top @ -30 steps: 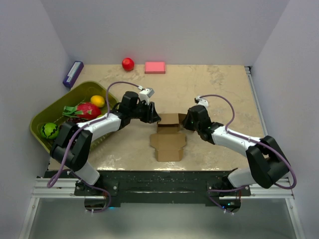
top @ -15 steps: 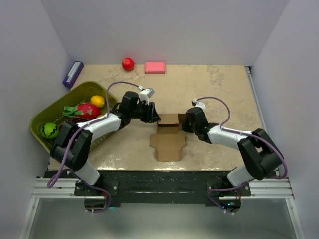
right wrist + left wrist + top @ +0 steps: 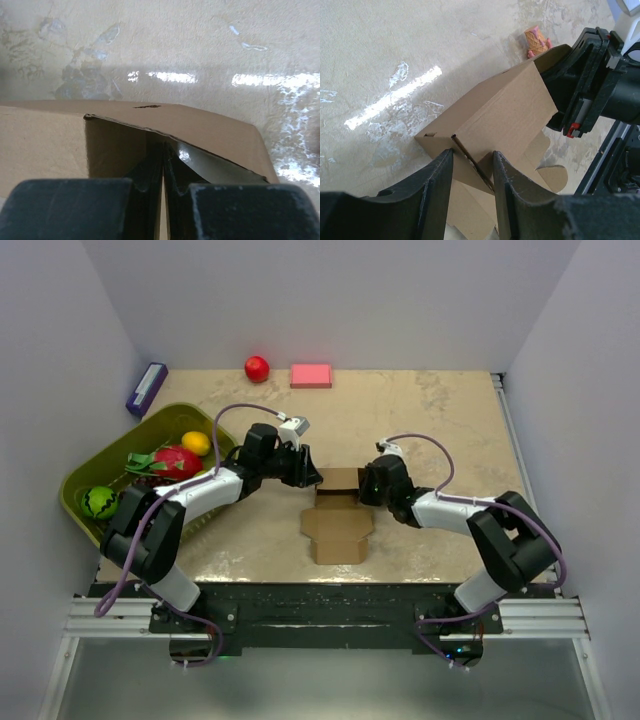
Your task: Fold the paper box
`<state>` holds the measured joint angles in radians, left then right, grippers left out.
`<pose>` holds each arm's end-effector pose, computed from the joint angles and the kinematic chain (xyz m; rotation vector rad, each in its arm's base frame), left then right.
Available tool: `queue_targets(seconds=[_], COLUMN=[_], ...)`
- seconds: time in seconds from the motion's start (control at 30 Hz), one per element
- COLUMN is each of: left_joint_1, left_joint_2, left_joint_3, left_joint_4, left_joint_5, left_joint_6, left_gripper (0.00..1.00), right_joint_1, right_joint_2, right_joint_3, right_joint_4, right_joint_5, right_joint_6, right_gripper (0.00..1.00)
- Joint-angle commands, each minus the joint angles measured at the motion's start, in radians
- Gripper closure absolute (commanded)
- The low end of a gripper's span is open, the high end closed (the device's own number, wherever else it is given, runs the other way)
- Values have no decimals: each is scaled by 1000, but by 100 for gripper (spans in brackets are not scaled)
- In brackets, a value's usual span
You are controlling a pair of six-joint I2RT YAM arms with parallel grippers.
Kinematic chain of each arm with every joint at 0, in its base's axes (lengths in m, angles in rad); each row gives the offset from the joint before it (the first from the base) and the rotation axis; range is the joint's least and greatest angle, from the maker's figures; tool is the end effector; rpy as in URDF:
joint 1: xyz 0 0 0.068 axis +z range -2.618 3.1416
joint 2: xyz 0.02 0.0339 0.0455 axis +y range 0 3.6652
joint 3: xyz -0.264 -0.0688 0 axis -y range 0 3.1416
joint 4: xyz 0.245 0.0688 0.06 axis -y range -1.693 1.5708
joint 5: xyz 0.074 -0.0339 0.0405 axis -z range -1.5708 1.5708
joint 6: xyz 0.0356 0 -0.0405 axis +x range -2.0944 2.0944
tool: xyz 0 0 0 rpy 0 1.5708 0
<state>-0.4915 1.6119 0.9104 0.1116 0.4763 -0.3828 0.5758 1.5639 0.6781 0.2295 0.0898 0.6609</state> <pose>0.2960 -0.1770 0.2062 0.4127 2.2267 -1.0016 0.2587 0.1641 0.1589 0.1477 2.2818 0.5683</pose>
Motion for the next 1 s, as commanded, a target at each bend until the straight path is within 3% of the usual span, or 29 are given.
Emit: queue_targets(seconds=[0.0, 0.43, 0.53, 0.73, 0.97], left_joint_1=[-5, -5, -5, -4, -5], left_joint_2=[16, 9, 11, 9, 6], left_joint_3=[19, 18, 21, 24, 24], left_joint_4=[-7, -10, -13, -18, -20], left_joint_5=[1, -4, -11, -18, -21], left_joint_6=[19, 24, 28, 33, 35], left_gripper=[59, 59, 60, 59, 60], right_joint_1=[12, 33, 33, 33, 33], right_joint_2=[18, 18, -39, -226, -384], right_joint_3=[17, 6, 12, 29, 44], right_joint_4=[45, 22, -43, -249, -458], right_joint_5=[-16, 11, 25, 44, 117], right_joint_6=[-9, 16, 2, -37, -60], right_gripper=[94, 94, 87, 52, 41])
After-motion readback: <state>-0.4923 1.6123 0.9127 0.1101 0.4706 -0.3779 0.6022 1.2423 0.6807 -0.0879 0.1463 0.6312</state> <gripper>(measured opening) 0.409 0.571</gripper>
